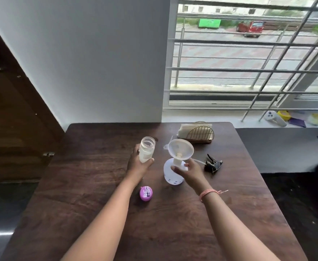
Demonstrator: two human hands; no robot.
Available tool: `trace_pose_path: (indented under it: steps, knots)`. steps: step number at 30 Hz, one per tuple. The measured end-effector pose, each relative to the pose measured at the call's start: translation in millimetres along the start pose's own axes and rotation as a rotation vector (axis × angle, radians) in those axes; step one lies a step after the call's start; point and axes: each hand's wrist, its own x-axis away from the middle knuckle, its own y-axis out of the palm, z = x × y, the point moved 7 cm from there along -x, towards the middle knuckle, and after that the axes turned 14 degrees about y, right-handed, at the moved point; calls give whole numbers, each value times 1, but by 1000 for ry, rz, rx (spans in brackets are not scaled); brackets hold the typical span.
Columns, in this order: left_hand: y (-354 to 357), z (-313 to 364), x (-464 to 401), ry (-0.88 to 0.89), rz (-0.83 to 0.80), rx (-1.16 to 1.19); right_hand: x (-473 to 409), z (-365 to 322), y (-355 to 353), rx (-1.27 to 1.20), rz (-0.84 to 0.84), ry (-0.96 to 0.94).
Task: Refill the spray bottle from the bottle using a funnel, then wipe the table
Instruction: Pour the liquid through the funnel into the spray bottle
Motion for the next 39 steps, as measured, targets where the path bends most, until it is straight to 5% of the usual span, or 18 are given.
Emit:
trace_pose_path:
  steps: [9,18,39]
  knots:
    - [-31,66,-6,244,-54,-514,-4,-12,1,238,223,-97]
    - [-18,95,-8,250,-98,-836,0,-13,5,381,314,-53]
    - [-6,101,-13,302,-61,-996,-1,-19,-2,473,326,-60]
